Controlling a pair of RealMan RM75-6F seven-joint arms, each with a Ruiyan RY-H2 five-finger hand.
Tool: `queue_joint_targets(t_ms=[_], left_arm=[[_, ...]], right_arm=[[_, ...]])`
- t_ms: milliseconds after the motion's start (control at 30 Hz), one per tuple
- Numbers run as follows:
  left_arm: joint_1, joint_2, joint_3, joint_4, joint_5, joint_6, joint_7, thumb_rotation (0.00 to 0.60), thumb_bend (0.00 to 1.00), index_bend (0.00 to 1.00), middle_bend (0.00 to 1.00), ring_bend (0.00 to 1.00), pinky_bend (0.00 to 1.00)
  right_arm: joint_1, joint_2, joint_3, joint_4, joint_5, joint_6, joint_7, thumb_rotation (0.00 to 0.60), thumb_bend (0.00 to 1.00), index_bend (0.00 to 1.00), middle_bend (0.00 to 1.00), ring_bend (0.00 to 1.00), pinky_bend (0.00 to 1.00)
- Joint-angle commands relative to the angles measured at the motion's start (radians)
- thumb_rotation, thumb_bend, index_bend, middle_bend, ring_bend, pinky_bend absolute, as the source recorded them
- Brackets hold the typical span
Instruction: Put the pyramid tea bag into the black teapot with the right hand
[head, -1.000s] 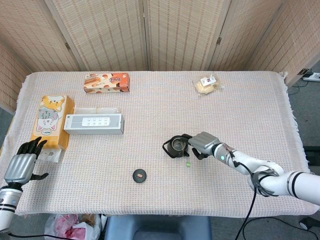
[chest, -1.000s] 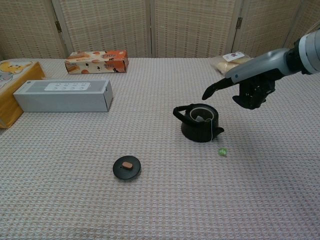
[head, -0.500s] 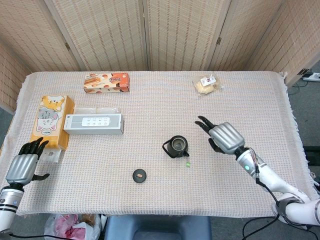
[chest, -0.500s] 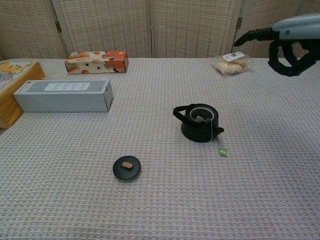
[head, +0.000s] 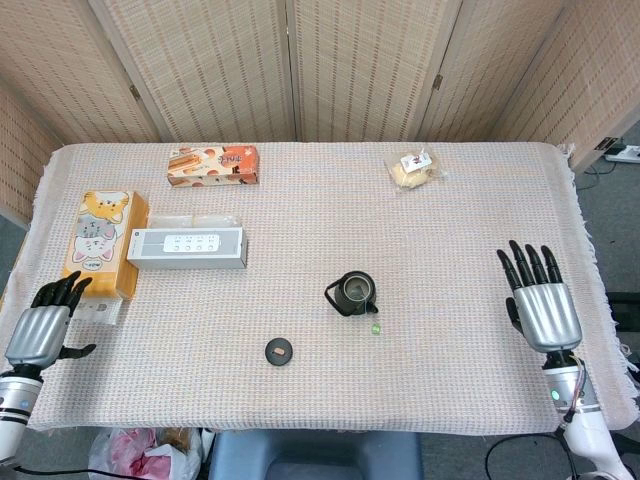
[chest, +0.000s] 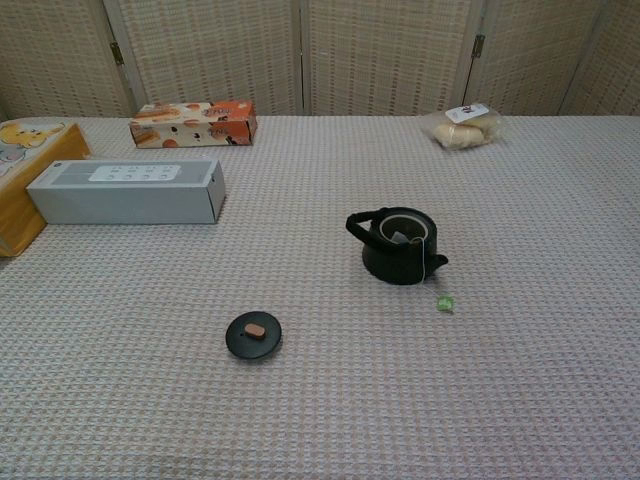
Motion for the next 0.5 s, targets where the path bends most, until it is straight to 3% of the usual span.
queue_joint_targets(t_ms=[33,367,500], left_arm=[[-0.001,-0.001,0.004,0.003,0.021,0.007,-0.015,0.6,0.14,0.0,0.0,0.0,0.1],[0.011,-0.005,0.015,-0.004,0.057,0.043,-0.005,0.6,0.14,0.0,0.0,0.0,0.1],[0.016,-0.002,0.008,-0.005,0.04,0.046,-0.005,0.6,0.14,0.0,0.0,0.0,0.1]], right_arm=[[-0.092,-0.056,0.008,0.101,-0.048,0.09,0.067,0.6,0.39,0.0,0.0,0.0,0.0],[-0.09,0.068,-0.011,0.023,-0.103,-0.079,0.319,0.6,0.36,0.0,0.0,0.0,0.0],[-0.089,0.074,0.005,0.028,-0.105,-0.106,0.339,0.6,0.35,0.0,0.0,0.0,0.0]])
